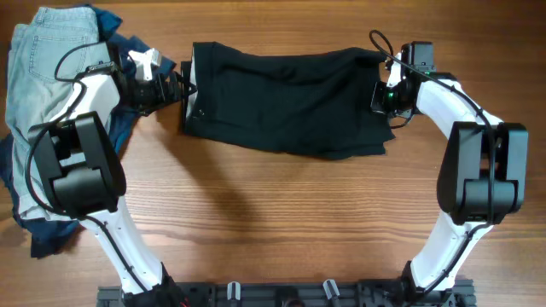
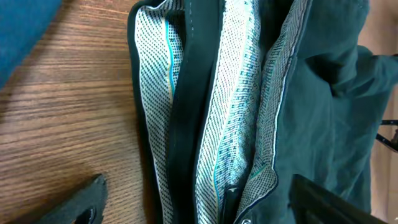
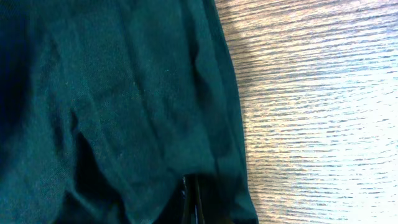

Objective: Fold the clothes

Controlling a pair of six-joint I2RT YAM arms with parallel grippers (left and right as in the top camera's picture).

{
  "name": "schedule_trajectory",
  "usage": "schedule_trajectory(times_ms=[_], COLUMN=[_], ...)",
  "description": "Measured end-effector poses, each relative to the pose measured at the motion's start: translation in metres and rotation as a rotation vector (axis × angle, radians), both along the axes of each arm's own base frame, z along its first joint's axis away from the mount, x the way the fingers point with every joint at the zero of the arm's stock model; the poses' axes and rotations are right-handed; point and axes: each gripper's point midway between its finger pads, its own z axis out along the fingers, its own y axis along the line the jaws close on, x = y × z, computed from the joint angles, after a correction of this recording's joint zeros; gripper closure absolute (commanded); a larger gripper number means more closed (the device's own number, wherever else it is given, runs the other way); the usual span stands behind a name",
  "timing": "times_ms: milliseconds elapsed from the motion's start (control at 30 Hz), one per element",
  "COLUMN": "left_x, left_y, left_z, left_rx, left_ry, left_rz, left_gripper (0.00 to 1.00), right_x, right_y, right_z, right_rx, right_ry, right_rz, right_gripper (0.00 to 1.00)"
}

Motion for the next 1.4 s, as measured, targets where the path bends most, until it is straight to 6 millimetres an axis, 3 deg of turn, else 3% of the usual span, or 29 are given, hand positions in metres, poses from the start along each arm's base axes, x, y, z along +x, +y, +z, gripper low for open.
schedule_trajectory(times_ms=[200, 300, 367, 433, 467, 600, 767, 867, 933, 1000, 1133, 1167, 1300, 1400], left_x=[0.009, 0.013, 0.014, 0.014, 0.013, 0.006, -0.010, -0.005, -0.002, -0.002, -0.008, -0.006, -0.036, -0.043], left_y=[-0.010, -0.034, -0.050, -0.057, -0.058, -0.049, -0.016, -0.011, -0.023, -0.047, -0.127, -0.156, -0.274, -0.308], left_z=[0.004, -0.001, -0.004, -0.009, -0.014, -0.026, -0.021, 0.020, 0.052, 0.067, 0.066, 0.070, 0.079, 0.088], left_rx=[-0.008, -0.015, -0.026, -0.023, -0.020, -0.059, -0.106, -0.075, -0.056, -0.042, 0.018, 0.033, 0.048, 0.032], left_ry=[-0.055, -0.083, -0.095, -0.094, -0.083, 0.026, 0.131, 0.048, -0.024, -0.062, -0.114, -0.162, -0.275, -0.325], left_rz=[-0.028, -0.086, -0.125, -0.142, -0.143, -0.062, 0.047, 0.052, 0.023, -0.028, -0.188, -0.235, -0.420, -0.432], left_gripper=[0.05, 0.16, 0.37, 0.84, 0.96, 0.96, 0.96, 0.96, 0.96, 0.96, 0.96, 0.95, 0.94, 0.95], right_x=[0.000, 0.000, 0.000, 0.000, 0.000, 0.000, 0.000, -0.001, -0.001, -0.001, 0.001, 0.001, 0.001, 0.001], right_y=[0.000, 0.000, 0.000, 0.000, 0.000, 0.000, 0.006, 0.014, 0.016, 0.019, 0.028, 0.028, 0.029, 0.029], right_z=[0.000, 0.000, 0.000, 0.000, 0.000, 0.000, 0.000, 0.000, 0.000, 0.000, 0.000, 0.000, 0.000, 0.000], right_rx=[0.000, 0.000, 0.000, 0.000, 0.000, 0.000, 0.008, 0.044, 0.050, 0.046, 0.032, 0.035, 0.038, 0.038], right_ry=[0.000, 0.000, 0.000, 0.000, 0.000, 0.000, 0.001, 0.007, 0.009, 0.009, -0.002, -0.002, 0.000, 0.000], right_rz=[0.000, 0.000, 0.000, 0.000, 0.000, 0.000, 0.010, 0.007, 0.004, 0.011, 0.014, 0.006, 0.001, 0.001], right_gripper=[0.96, 0.96, 0.96, 0.96, 0.96, 0.96, 0.96, 0.96, 0.96, 0.96, 0.96, 0.96, 0.96, 0.96])
